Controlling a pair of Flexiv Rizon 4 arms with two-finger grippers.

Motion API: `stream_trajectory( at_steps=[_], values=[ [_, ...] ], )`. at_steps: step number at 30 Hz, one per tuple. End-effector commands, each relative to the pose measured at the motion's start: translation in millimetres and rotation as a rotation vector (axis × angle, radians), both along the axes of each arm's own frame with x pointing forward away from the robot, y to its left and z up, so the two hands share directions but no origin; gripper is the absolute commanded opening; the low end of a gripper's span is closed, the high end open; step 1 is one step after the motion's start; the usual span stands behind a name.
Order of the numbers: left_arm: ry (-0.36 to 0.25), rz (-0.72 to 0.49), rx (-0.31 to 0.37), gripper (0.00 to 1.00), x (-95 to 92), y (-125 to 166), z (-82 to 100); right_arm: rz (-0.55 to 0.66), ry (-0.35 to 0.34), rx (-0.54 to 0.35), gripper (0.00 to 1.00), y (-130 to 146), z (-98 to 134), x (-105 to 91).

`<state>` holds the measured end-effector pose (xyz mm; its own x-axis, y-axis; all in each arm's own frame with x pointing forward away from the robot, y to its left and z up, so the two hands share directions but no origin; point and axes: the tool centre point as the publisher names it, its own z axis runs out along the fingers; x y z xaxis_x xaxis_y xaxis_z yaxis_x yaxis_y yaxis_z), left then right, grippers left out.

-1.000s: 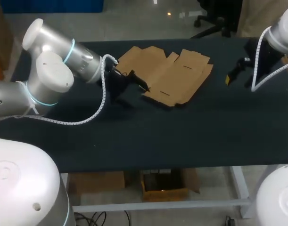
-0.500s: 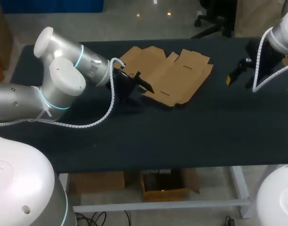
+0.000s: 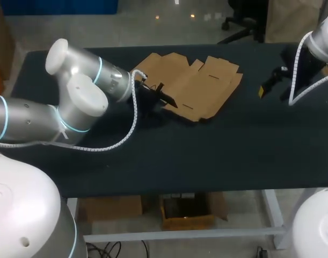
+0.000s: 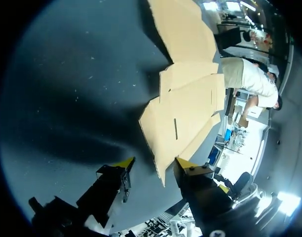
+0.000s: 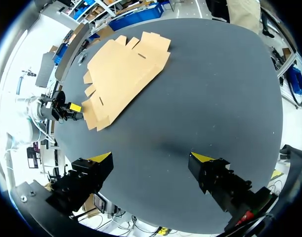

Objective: Assemble the packaging by folding the flat box into shape, placing the metal phone stand inside, and closing the box properly

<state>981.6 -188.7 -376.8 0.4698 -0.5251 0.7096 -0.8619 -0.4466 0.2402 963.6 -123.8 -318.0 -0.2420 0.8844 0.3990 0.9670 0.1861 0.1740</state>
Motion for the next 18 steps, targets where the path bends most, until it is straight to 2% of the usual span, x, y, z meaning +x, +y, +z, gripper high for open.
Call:
stream_trajectory(
  at_steps=[1,3,12,13,14,16,18],
  values=[
    [-0.006,0.013,-0.005,0.47,7.2,-4.4,-9.1,0.003,0.004,0.007,1.00,-2.8,1.1,0.0],
    [-0.004,0.015,-0.007,0.47,10.3,-5.1,-12.0,0.003,0.005,0.009,1.00,-3.6,0.7,0.2],
    [-0.004,0.022,-0.013,0.35,21.8,-7.3,-20.0,0.006,0.008,0.013,1.00,-4.2,-0.3,0.9],
    [-0.002,0.025,-0.014,0.31,24.6,-7.1,-20.9,0.007,0.009,0.012,1.00,-4.1,-0.4,0.9],
    [0.004,0.027,-0.014,0.22,27.0,-6.7,-21.7,0.007,0.009,0.012,1.00,-4.0,-0.4,1.0],
    [0.011,0.028,-0.019,0.00,29.7,-5.3,-21.6,0.008,0.010,0.012,1.00,-4.0,-0.4,1.2],
    [0.011,0.025,-0.024,0.00,29.4,-2.4,-19.1,0.008,0.010,0.013,1.00,-3.9,-0.4,1.1]
  ],
)
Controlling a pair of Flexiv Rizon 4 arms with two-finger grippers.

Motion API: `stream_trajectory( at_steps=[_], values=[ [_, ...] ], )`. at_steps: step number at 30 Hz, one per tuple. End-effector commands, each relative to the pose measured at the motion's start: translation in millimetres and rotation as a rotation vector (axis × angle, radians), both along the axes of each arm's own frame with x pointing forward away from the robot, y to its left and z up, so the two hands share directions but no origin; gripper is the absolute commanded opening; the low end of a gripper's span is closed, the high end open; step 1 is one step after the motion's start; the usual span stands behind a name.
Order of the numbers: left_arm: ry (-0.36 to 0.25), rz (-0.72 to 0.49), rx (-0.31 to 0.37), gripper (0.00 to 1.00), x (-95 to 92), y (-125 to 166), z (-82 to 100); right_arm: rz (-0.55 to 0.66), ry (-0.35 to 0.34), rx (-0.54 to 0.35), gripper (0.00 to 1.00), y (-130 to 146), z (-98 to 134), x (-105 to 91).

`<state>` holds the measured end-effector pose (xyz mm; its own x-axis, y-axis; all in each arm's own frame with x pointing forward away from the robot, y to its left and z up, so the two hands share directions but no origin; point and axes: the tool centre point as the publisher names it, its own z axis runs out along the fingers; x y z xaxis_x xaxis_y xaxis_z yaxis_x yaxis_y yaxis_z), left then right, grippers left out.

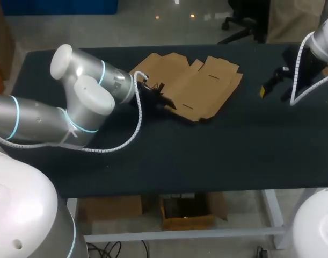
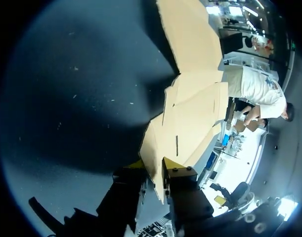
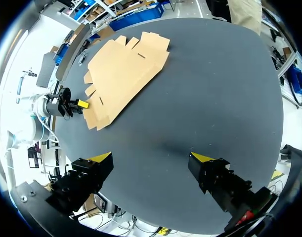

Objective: Assemble the packaging by folding the flat box into shape, placing the metal phone stand inside, and closing the box properly

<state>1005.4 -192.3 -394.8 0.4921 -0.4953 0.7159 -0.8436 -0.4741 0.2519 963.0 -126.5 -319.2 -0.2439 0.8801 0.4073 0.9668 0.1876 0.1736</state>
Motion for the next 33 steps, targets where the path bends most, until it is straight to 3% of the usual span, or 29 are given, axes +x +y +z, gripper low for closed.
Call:
stream_trajectory(
  at_steps=[1,11,22,33],
  values=[
    [0.005,-0.014,-0.007,0.00,4.6,2.6,0.7,0.003,0.008,0.004,1.00,-1.6,1.0,1.3],
    [0.054,-0.135,0.018,0.00,-12.7,25.4,22.3,-0.002,0.023,0.004,1.00,-3.0,-3.1,2.2],
    [0.042,-0.276,0.032,0.00,-38.8,47.9,44.1,0.003,0.034,0.000,1.00,1.9,-4.0,4.1],
    [0.033,-0.320,0.120,0.00,-47.1,71.7,38.9,0.006,0.031,-0.007,1.00,6.1,-0.2,1.8]
  ],
)
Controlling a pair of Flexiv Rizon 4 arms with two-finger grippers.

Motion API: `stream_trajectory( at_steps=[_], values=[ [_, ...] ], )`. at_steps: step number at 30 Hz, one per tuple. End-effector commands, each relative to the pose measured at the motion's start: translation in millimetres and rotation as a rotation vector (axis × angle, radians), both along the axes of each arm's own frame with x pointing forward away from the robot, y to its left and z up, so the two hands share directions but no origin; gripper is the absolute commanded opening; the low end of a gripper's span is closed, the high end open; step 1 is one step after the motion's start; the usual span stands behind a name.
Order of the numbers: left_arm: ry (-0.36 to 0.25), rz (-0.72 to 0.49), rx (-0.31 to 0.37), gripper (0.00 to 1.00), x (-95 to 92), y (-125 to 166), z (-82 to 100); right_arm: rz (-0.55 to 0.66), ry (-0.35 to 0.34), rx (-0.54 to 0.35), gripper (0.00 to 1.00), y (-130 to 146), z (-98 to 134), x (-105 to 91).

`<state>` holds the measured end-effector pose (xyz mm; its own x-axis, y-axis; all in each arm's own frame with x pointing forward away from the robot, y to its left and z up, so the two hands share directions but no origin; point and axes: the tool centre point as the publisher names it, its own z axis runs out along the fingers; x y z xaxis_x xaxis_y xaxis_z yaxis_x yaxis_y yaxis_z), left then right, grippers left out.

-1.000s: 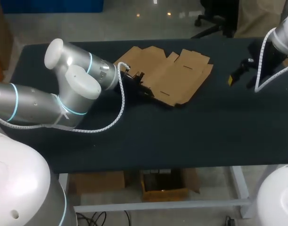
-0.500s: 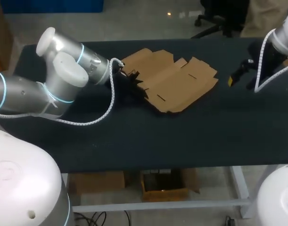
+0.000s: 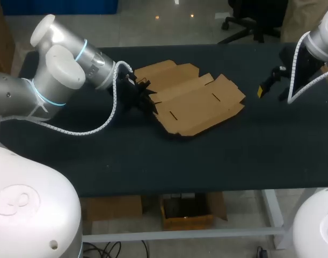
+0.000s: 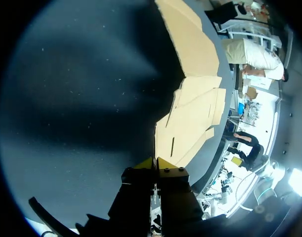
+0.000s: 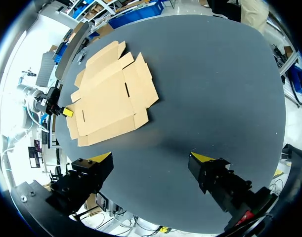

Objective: Assemble the packaging by folding the flat box into shape, placing the metal phone stand inside, and closing the box properly

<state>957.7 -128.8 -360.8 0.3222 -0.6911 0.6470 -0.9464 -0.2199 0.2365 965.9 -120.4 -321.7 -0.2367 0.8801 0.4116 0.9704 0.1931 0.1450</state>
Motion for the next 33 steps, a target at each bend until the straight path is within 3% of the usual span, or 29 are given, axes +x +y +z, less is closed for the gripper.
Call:
stream_trajectory(
  at_steps=[1,9,10,11,12,13,20,33],
  values=[
    [0.009,-0.010,0.022,0.00,0.2,10.6,4.5,0.000,0.002,-0.004,1.00,0.1,2.4,-1.2],
    [0.022,-0.024,0.054,0.02,3.7,27.6,-0.5,0.000,0.007,-0.004,1.00,2.7,1.8,-2.6],
    [0.024,-0.026,0.053,0.20,4.0,29.3,-1.6,0.000,0.009,-0.004,1.00,2.9,1.6,-2.7],
    [0.027,-0.024,0.051,0.50,4.4,31.2,-2.6,0.000,0.010,-0.003,1.00,2.9,1.5,-2.8],
    [0.028,-0.021,0.050,0.97,4.8,32.9,-3.4,-0.001,0.010,-0.003,1.00,2.9,1.4,-2.8],
    [0.028,-0.015,0.045,1.00,4.2,34.0,-3.6,-0.001,0.011,-0.003,1.00,2.9,1.4,-2.8],
    [-0.010,0.015,0.040,1.00,-3.1,42.2,3.8,0.001,0.013,-0.003,1.00,3.3,1.3,-3.1],
    [-0.128,0.068,0.085,1.00,-40.1,40.8,22.0,0.006,0.022,0.010,1.00,3.6,-5.6,0.4]
  ],
)
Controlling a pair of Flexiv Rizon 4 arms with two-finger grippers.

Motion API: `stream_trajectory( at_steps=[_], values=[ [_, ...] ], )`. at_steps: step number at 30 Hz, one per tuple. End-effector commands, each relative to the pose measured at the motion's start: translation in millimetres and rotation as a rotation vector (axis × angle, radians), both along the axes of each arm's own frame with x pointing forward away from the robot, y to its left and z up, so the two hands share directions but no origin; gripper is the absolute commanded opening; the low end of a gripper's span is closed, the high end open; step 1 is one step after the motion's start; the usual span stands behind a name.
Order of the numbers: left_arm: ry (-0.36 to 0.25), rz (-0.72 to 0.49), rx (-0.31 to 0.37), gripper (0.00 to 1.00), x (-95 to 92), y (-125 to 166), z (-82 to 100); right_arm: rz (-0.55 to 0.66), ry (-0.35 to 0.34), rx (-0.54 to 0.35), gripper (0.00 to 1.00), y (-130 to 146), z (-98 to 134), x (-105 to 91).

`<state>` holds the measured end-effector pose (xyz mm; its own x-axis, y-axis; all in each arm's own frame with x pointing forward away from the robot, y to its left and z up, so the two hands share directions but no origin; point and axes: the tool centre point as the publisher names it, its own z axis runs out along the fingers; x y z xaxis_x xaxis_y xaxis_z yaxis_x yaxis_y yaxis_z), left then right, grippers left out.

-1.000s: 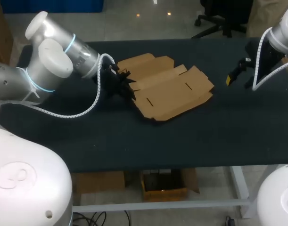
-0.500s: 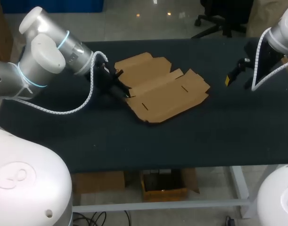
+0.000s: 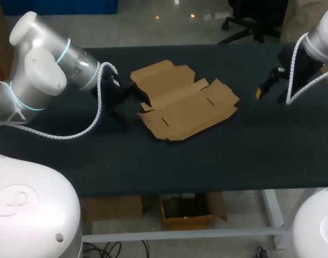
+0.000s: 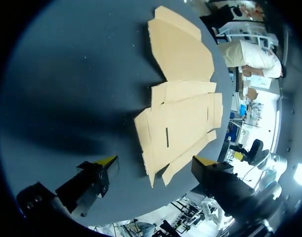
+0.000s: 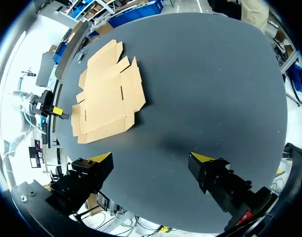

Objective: Assemble the packaging by folding the flat box into shape, placing the metal phone stand inside, and closing the box properly

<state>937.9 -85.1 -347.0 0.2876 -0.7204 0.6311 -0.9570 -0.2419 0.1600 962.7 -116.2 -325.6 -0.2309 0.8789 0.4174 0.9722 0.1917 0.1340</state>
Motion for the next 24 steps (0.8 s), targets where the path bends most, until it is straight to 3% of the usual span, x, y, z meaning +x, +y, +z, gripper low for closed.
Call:
stream_trajectory(
  at_steps=[1,5,9,13,16,24],
  values=[
    [-0.065,0.056,0.027,1.00,-22.6,-2.3,7.9,0.009,0.010,0.007,1.00,-0.4,-2.1,3.6],
    [-0.079,0.062,0.011,1.00,-32.1,-4.1,2.6,0.011,0.012,0.009,1.00,-1.7,-4.4,4.0],
    [-0.093,0.082,0.007,0.88,-37.7,-13.5,-5.4,0.011,0.015,0.015,1.00,-2.5,-6.3,4.6],
    [-0.093,0.126,0.009,0.62,-33.8,-23.4,-12.6,0.016,0.017,0.019,1.00,-1.9,-7.4,5.0],
    [-0.093,0.128,0.000,0.51,-29.4,-30.4,-16.8,0.019,0.019,0.018,1.00,-2.0,-8.0,5.1],
    [-0.113,0.185,0.024,0.47,-19.5,-35.3,-28.2,0.013,0.019,0.020,1.00,-7.8,-7.7,2.2]
  ],
)
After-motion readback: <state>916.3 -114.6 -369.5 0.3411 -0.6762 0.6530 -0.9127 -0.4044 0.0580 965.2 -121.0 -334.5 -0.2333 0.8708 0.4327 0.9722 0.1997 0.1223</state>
